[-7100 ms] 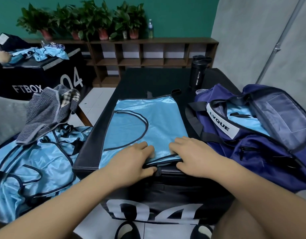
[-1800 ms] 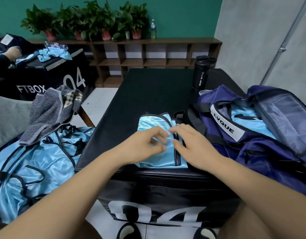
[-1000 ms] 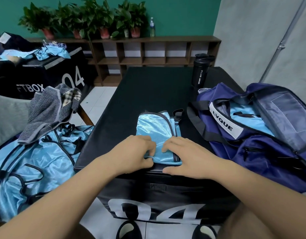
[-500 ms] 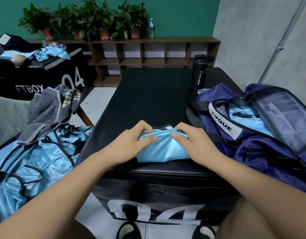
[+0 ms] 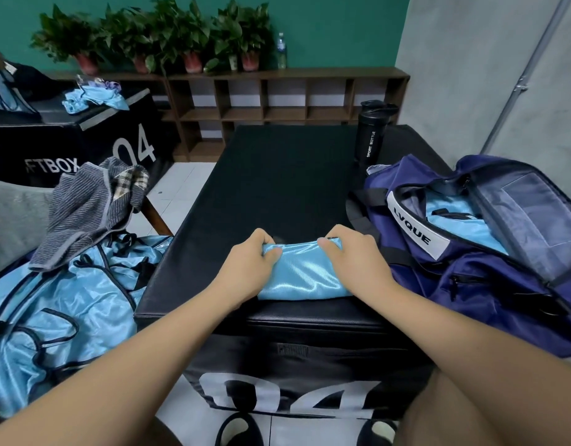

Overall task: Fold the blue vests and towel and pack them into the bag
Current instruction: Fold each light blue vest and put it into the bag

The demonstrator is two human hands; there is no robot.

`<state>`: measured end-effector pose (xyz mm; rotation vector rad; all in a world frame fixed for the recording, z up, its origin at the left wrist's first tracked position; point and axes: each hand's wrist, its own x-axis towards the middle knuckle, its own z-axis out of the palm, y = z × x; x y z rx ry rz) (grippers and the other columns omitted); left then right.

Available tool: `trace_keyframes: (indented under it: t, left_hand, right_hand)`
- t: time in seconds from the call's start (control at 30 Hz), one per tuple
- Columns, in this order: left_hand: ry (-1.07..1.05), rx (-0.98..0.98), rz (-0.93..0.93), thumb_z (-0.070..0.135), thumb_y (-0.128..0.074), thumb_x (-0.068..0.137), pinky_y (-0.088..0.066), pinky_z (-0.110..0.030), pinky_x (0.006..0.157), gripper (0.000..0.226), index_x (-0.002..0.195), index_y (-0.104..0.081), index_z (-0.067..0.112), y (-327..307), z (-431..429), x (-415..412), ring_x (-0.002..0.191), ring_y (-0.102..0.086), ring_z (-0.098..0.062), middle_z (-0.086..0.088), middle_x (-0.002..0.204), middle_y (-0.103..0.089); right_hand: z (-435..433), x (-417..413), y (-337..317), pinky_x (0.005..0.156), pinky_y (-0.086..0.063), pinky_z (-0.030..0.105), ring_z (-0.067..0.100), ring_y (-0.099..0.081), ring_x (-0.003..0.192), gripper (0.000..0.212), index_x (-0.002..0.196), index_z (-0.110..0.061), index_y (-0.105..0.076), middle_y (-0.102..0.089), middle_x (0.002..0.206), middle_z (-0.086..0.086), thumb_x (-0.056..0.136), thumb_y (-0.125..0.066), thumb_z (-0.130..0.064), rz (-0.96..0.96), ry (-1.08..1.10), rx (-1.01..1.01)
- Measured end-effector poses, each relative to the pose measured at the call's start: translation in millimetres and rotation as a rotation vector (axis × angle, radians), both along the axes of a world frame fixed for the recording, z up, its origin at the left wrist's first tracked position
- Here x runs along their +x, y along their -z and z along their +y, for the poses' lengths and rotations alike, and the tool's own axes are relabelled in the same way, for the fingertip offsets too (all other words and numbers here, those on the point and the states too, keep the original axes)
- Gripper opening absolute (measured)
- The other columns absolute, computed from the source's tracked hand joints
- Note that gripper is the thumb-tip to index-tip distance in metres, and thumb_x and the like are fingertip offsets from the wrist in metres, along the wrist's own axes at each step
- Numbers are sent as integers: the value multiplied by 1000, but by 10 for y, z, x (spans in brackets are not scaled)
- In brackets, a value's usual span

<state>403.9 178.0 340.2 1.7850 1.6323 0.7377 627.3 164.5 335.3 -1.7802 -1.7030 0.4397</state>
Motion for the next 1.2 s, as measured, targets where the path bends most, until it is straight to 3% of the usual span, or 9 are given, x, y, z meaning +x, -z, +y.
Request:
trace_keyframes:
  t: [0.27, 0.43, 0.53, 0.63, 0.77, 0.87, 0.97, 1.07, 1.2]
  left_hand:
    - [-46, -17, 280, 52, -55, 102, -47, -34, 62, 27, 94, -56, 27, -24, 62, -56, 75, -63, -16, 4, 84, -68]
    - [-21, -18, 335, 59, -57, 99, -43, -34, 68, 31, 92, -49, 30, -55, 64, -111, 85, -59, -14, 4, 98, -60]
    - [0, -35, 173, 52, -63, 99, -46, -32, 67, 28, 95, -53, 25, -78, 26, -87, 84, -63, -18, 2, 92, -67]
    - [7, -98, -131, 46, -72, 92, -52, -36, 75, 28, 96, -57, 23, -135, 4, -85, 82, -62, -16, -1, 96, -70]
    - [82, -122, -344, 46, -80, 82, -59, -48, 80, 31, 94, -61, 25, -378, -34, -105, 85, -67, -18, -12, 101, -72]
    - [216, -107, -399, 31, -79, 94, -50, -41, 76, 22, 99, -61, 19, -671, -87, -71, 83, -67, -16, -15, 100, -74]
    - [370, -100, -441, 20, -74, 99, -47, -36, 76, 16, 102, -60, 14, -984, -174, 52, 82, -66, -16, -6, 94, -72]
    - [487, -95, -492, 20, -72, 100, -50, -32, 77, 16, 103, -58, 13, -1243, -233, 275, 86, -66, -19, -8, 97, -72]
    - [548, -69, -571, 17, -70, 101, -54, -25, 73, 19, 110, -57, 8, -1495, -254, 681, 88, -68, -19, -9, 100, -74]
  right_hand:
    - [13, 52, 33, 76, -53, 42, 32, -60, 81, 20, 99, -29, -57, -60, 74, 1, 105, -56, -48, -309, 15, -2]
    - [-24, 43, 1, 72, -52, 42, 34, -58, 79, 21, 110, -25, -53, -58, 75, 1, 108, -49, -45, -460, -30, 11]
    - [-60, 41, -1, 74, -55, 44, 37, -59, 78, 21, 115, -21, -49, -63, 79, 6, 109, -45, -40, -515, -47, 10]
    - [-113, 38, -28, 68, -52, 43, 38, -58, 75, 27, 129, -19, -45, -64, 83, 8, 109, -43, -38, -580, -46, -1]
    - [-214, 121, -261, 66, -43, 41, 36, -63, 83, 42, 136, -21, -46, -67, 99, 2, 107, -43, -51, -687, -14, 94]
    - [-295, 235, -551, 89, -49, 42, 21, -60, 108, 55, 136, -26, -55, -60, 118, -6, 100, -49, -67, -489, -120, 298]
    - [-351, 310, -947, 114, -39, 32, 2, -48, 133, 79, 155, -41, -41, -51, 144, -20, 88, -69, -72, -156, -386, 78]
    - [-384, 452, -1292, 102, -51, 30, 0, -61, 117, 91, 153, -54, -34, -63, 128, -18, 78, -82, -71, -37, -481, -168]
    - [-405, 846, -1634, 89, -57, 54, 15, -69, 92, 60, 129, -24, -58, -72, 110, 13, 83, -90, -45, 139, -507, -214]
